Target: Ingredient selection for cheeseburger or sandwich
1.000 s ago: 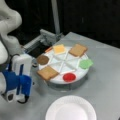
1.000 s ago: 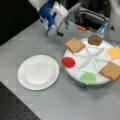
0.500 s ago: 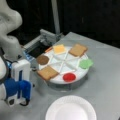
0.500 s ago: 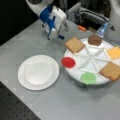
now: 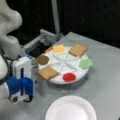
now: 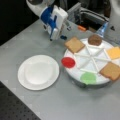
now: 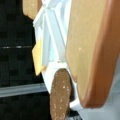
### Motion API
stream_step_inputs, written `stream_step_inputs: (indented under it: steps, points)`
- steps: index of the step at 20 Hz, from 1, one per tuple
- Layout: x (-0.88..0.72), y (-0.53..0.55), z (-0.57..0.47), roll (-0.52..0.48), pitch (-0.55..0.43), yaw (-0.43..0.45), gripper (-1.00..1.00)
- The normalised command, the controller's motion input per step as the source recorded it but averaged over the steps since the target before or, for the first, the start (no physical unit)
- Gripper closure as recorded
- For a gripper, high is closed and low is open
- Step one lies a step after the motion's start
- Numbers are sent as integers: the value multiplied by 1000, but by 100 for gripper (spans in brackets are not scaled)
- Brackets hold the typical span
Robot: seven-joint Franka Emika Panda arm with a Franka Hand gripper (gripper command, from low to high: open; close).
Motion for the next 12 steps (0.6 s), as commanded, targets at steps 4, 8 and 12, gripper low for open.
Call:
stream_step_inputs:
  steps: [4, 8, 12]
  points:
    - [236, -39, -279, 326, -113, 56, -100]
    - [262, -63, -226, 286, -109, 43, -100]
    - [259, -98, -205, 278, -103, 31, -100]
